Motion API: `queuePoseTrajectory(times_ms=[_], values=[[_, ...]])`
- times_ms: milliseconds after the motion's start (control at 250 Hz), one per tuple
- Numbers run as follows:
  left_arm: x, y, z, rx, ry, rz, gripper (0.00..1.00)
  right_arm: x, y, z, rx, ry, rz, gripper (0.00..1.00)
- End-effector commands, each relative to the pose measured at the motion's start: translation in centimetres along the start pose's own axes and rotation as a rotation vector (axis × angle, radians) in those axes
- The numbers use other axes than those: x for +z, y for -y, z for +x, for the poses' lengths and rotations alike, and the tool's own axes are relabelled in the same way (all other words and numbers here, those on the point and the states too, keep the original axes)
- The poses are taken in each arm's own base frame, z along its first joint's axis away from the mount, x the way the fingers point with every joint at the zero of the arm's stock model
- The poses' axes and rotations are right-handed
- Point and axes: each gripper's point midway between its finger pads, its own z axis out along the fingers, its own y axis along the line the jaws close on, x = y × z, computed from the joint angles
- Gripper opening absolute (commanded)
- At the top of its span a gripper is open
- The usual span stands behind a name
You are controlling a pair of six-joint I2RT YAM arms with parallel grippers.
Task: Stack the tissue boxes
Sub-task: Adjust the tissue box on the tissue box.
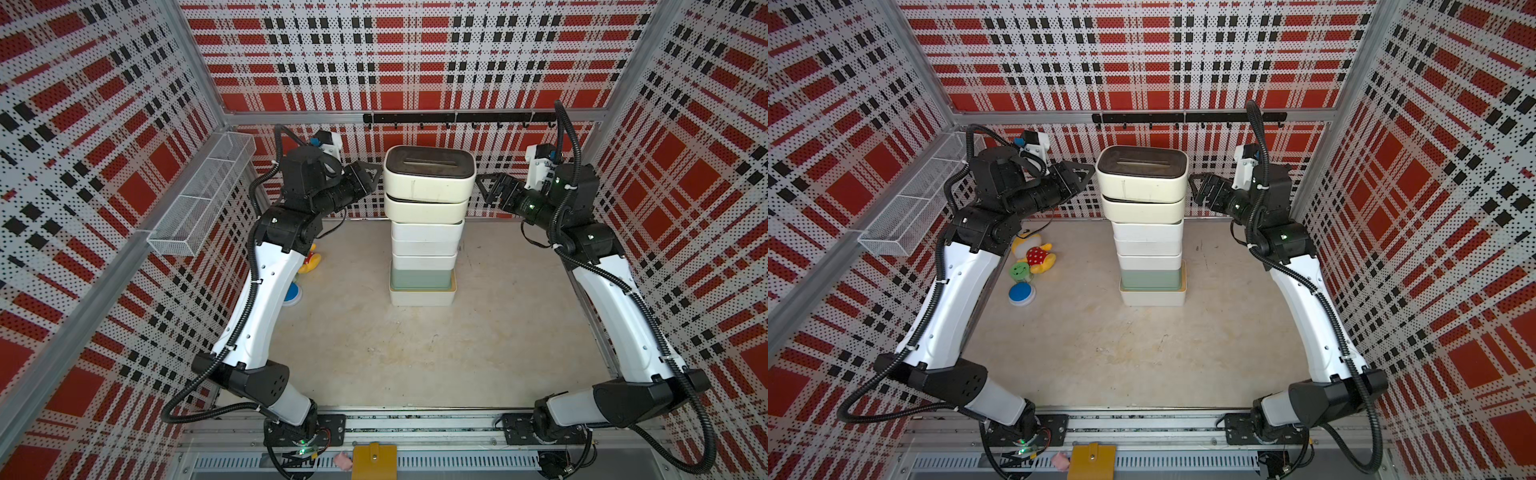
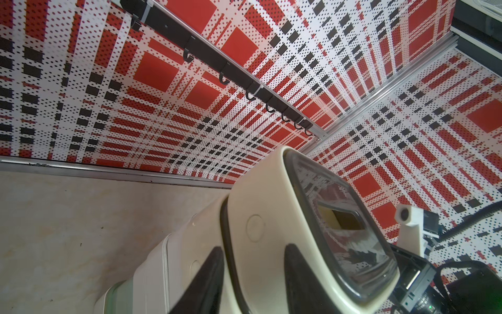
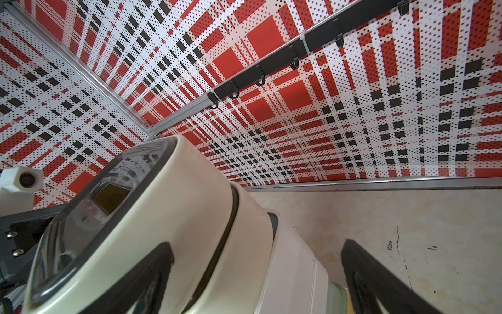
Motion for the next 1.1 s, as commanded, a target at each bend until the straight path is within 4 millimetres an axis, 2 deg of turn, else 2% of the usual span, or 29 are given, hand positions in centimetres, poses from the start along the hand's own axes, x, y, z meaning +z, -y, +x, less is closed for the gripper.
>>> queuePoseTrajectory(times_ms=[0, 196, 212, 316, 496, 608, 788, 884, 992, 1096], values=[[-1.1, 1.0, -0.8, 0.022, 0.031, 0.022, 0.42, -0.3, -1.2, -1.3, -0.020, 0.045, -0.039, 1.00], [-2.4, 1.1, -1.5, 0.025, 0.055, 0.019, 0.43, -1.3, -0.7, -2.3, -0.030, 0.079, 0.002, 1.00], [-2.8, 0.3, -2.3, 0.022, 0.074, 0.000, 0.43, -1.4, -0.7, -2.4, -0.029, 0.084, 0.005, 1.00], [-4.0, 0.5, -3.0, 0.037, 0.094, 0.002, 0.43, -2.1, -0.3, -3.1, -0.021, 0.099, 0.016, 1.00], [-6.3, 1.0, -3.7, 0.067, 0.118, -0.002, 0.43, -4.3, -0.7, -4.3, -0.053, 0.143, 0.033, 1.00], [-7.8, 1.1, -3.3, 0.102, 0.120, -0.013, 0.44, -5.9, -1.0, -4.4, -0.079, 0.165, 0.044, 1.00], [-10.1, 0.4, -0.9, 0.158, 0.105, -0.044, 0.45, -8.8, -1.6, -3.6, -0.106, 0.211, 0.015, 1.00], [-11.4, -0.1, 1.0, 0.212, 0.073, -0.077, 0.47, -10.5, -2.0, -2.9, -0.118, 0.233, -0.003, 1.00], [-12.8, -1.5, 3.7, 0.254, 0.015, -0.130, 0.52, -12.7, -1.8, -2.2, -0.144, 0.269, 0.011, 1.00], [-13.6, -3.6, 6.6, 0.281, -0.028, -0.202, 0.61, -14.1, -1.5, -0.9, -0.162, 0.287, 0.011, 1.00]])
